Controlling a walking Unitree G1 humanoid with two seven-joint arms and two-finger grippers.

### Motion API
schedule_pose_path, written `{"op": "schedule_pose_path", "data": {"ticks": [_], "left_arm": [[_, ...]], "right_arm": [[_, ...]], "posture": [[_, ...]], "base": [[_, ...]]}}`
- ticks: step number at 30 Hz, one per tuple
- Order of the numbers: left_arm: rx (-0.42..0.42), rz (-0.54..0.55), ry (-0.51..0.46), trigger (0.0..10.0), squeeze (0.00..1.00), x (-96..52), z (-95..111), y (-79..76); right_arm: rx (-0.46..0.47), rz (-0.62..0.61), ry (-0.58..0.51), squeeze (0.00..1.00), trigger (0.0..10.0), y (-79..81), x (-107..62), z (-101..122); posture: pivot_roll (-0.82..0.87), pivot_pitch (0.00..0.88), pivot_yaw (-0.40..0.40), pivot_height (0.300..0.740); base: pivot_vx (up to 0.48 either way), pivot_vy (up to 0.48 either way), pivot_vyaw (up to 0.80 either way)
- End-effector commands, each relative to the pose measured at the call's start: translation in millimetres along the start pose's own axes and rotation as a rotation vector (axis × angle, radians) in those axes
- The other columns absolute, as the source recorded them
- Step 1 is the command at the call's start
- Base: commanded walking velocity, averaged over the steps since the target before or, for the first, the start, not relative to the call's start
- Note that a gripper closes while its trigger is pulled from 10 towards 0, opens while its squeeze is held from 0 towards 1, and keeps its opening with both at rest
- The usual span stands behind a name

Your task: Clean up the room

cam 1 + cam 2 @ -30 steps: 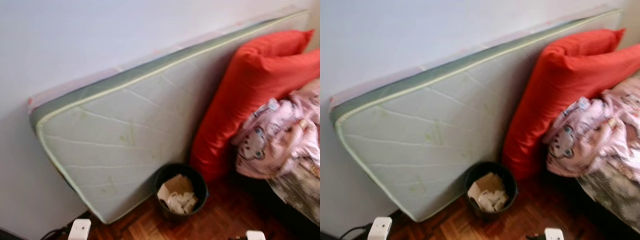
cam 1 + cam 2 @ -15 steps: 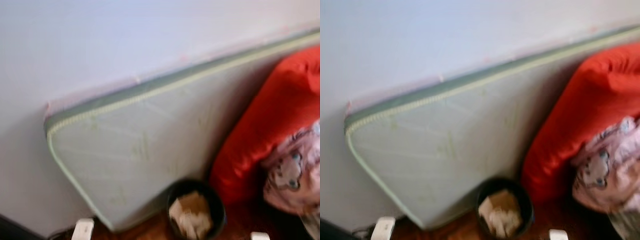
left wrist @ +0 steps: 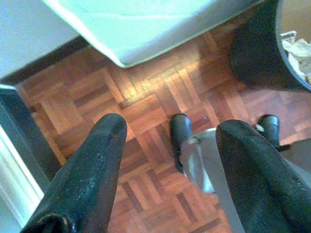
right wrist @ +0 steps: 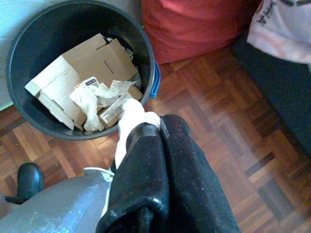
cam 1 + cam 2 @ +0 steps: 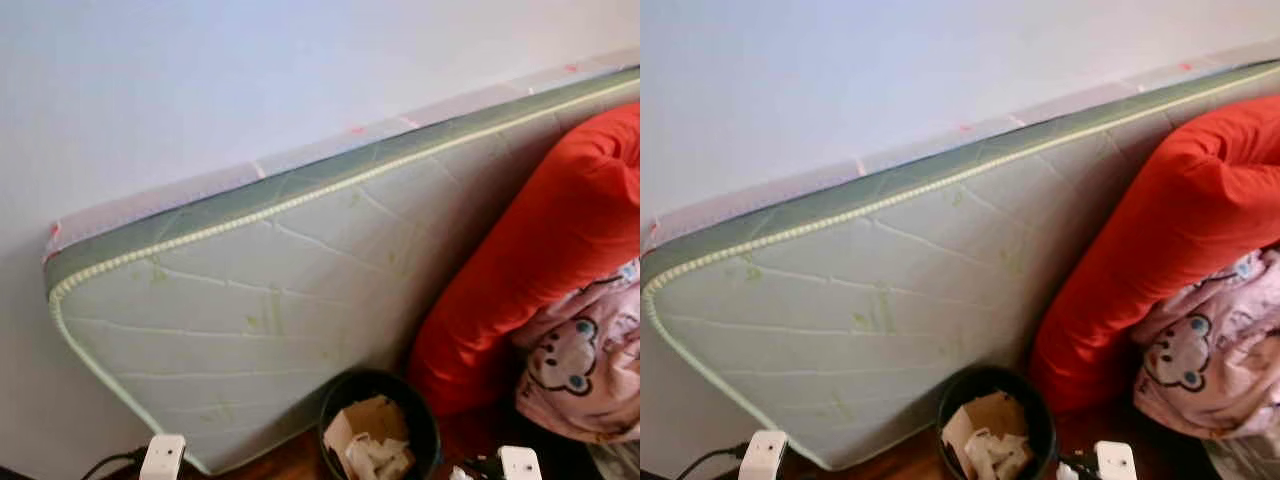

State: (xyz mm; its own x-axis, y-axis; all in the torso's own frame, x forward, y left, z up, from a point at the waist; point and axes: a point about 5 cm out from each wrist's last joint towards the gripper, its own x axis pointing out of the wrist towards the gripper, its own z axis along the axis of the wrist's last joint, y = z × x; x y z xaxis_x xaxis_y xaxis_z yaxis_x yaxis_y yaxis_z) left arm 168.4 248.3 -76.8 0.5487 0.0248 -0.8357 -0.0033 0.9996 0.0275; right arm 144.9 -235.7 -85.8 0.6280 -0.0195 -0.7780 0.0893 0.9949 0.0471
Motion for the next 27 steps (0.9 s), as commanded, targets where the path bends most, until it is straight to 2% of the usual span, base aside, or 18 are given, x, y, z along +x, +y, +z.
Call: {"op": "schedule_pose_path", "data": {"ticks": [1,4,8,16,22,27], "left_arm": [[-0.022,0.005,0.009,10.0,0.00,-0.6,-4.6,-0.2],[-0.024,0.002,0.009,10.0,0.00,-0.4,-4.8,-1.2],[-0.024,0.000,0.009,10.0,0.00,-0.3,-4.9,-1.9],[-0.024,0.001,0.007,10.0,0.00,-0.3,-4.1,-1.3],[-0.022,0.001,0.003,10.0,0.00,-0.3,-2.9,-0.6],[-0.022,0.004,0.001,10.0,0.00,-0.3,-2.1,0.1]], "right_arm": [[-0.035,0.008,0.009,0.00,10.0,-2.8,-1.4,-1.4],[-0.055,0.025,0.009,0.00,10.0,-2.7,-1.5,-0.7],[-0.035,0.019,0.011,0.00,10.0,-3.9,-1.9,-1.6],[-0.021,0.022,0.019,0.00,10.0,-3.0,-1.6,-2.4],[-0.049,0.047,0.012,0.00,10.0,-0.6,-0.8,-0.2],[-0.066,0.060,0.014,0.00,10.0,1.0,-0.2,0.6]], "posture": [[-0.01,0.000,-0.045,0.740],[-0.01,0.000,-0.048,0.740],[-0.01,0.000,-0.048,0.740],[-0.02,0.000,-0.051,0.740],[-0.01,0.000,-0.051,0.740],[-0.02,0.000,-0.050,0.740]], "base": [[0.000,0.000,0.00],[0.000,0.000,0.53],[0.000,0.000,0.74],[0.000,0.000,0.00],[0.000,0.000,0.00],[0.000,0.000,0.80]]}}
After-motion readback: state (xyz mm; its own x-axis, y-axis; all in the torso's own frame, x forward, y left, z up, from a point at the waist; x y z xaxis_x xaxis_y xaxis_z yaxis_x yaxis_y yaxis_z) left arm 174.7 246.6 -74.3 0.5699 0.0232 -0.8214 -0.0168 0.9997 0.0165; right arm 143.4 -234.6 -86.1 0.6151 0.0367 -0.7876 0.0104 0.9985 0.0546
